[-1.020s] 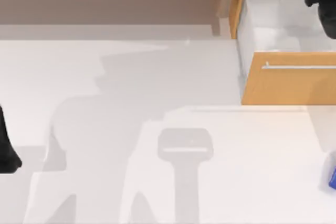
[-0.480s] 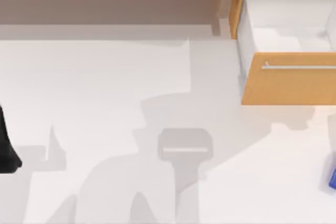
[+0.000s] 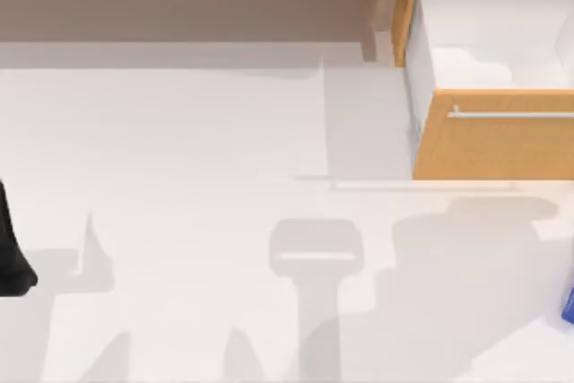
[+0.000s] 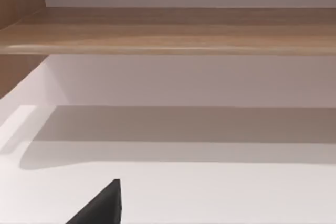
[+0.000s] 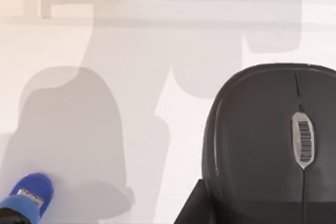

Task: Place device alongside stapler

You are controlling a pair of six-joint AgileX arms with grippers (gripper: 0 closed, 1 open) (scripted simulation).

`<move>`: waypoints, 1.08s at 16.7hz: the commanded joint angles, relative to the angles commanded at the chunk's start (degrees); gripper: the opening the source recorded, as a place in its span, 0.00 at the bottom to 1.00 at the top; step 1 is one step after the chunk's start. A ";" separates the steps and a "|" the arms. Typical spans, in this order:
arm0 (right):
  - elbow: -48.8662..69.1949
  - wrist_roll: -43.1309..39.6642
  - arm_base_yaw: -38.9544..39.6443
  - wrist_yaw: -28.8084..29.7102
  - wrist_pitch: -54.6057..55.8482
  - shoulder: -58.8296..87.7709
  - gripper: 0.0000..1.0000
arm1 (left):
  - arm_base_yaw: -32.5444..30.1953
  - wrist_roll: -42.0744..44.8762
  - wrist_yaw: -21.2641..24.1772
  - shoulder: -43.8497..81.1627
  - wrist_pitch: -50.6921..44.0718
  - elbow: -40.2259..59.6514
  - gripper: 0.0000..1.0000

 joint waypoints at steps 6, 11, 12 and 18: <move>-11.92 -1.23 -1.26 -1.32 1.97 -0.88 0.00 | 0.00 0.00 0.00 0.00 0.00 0.00 1.00; -14.61 -1.48 -1.35 -1.67 2.32 -0.77 0.00 | 0.00 0.00 0.00 0.00 0.00 0.00 1.00; -14.61 -1.48 -1.35 -1.67 2.32 -0.77 0.00 | 0.00 0.00 0.00 0.00 0.00 0.00 1.00; -14.40 -1.36 -1.13 -1.67 2.37 -0.74 0.00 | 0.00 0.00 0.00 0.00 0.00 0.00 1.00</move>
